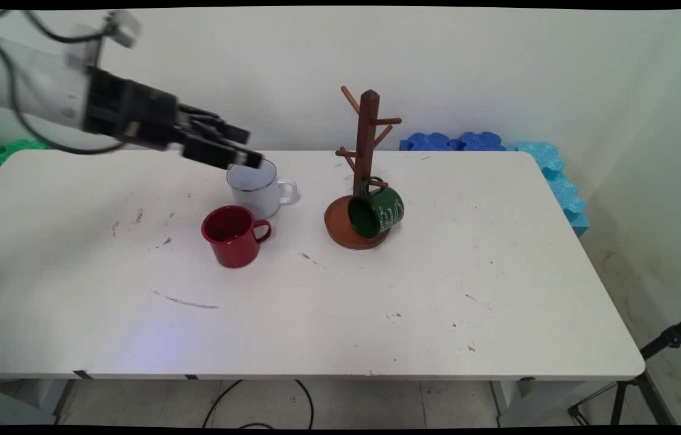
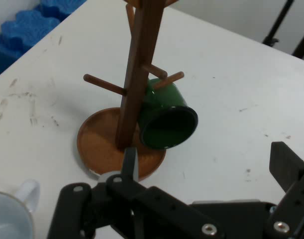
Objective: Pick up the green mug from the rack
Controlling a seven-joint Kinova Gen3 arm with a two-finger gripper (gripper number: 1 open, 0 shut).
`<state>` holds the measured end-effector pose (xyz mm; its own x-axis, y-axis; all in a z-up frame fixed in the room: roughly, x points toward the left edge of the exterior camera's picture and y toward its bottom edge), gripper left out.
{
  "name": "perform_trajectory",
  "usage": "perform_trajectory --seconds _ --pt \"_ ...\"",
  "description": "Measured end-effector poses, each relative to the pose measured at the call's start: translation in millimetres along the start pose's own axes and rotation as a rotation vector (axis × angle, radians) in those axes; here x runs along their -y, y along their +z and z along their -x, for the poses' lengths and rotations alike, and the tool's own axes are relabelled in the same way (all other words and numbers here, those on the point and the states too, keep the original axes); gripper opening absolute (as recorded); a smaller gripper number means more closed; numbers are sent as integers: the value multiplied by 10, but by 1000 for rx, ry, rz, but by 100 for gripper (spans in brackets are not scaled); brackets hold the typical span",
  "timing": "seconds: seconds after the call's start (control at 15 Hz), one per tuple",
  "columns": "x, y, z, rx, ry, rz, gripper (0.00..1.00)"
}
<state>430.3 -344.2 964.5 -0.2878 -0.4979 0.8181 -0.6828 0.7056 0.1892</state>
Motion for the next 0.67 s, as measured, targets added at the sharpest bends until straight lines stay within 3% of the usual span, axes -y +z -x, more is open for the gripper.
perform_trajectory --seconds 0.67 --pt "-473 1098 -6 89 -67 -107 100"
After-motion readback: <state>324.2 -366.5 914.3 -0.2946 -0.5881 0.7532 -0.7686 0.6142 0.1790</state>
